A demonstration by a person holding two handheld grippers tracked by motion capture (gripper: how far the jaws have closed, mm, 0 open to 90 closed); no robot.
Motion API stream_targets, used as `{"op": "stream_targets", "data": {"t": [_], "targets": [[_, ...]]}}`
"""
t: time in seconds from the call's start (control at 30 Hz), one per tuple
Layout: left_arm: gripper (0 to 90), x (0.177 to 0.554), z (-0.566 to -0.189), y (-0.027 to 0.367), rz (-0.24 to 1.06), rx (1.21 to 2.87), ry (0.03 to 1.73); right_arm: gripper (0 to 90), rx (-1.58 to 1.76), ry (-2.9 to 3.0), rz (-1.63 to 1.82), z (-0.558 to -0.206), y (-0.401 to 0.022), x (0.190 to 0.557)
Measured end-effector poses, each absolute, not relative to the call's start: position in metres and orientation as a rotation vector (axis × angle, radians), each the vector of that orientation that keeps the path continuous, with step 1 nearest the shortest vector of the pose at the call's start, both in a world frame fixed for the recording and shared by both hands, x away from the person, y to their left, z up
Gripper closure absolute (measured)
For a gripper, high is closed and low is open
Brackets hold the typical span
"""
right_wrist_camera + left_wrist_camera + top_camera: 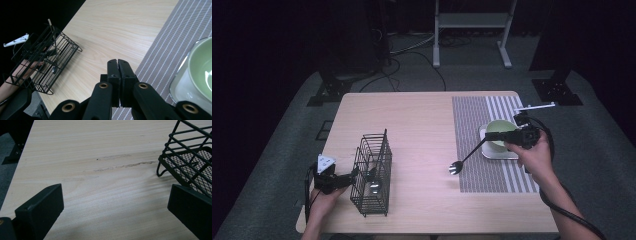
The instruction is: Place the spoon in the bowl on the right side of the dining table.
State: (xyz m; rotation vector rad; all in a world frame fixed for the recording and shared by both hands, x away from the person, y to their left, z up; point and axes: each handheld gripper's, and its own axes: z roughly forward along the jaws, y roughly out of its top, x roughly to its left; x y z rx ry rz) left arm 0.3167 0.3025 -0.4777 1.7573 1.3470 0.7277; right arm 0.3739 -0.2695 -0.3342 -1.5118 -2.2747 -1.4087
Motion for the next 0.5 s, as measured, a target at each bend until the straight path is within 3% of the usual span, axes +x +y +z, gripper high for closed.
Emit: {"op": "stream_targets", "data": {"t": [0.5], "targets": [[0.0,0.317,-0.478,0.302,0.729,1.757,1.347,88.4,-1.584,-2.243,-1.419,-0.339,-0.288,0.375]]}}
